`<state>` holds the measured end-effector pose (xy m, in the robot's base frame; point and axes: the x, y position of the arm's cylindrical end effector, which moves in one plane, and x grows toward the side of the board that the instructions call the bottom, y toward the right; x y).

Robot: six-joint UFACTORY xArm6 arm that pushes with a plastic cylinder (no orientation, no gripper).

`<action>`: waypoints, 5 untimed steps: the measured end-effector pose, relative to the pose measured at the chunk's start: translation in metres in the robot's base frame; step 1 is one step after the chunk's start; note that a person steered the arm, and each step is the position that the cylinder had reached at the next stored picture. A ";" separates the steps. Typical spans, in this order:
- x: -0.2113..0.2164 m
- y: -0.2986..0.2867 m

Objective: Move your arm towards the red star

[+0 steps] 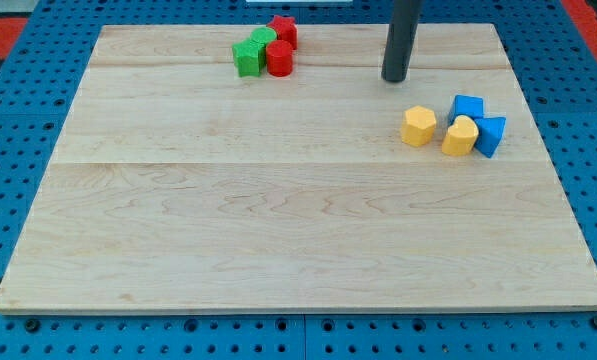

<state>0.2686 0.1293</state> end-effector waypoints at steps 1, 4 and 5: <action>-0.073 -0.016; -0.077 -0.071; -0.075 -0.108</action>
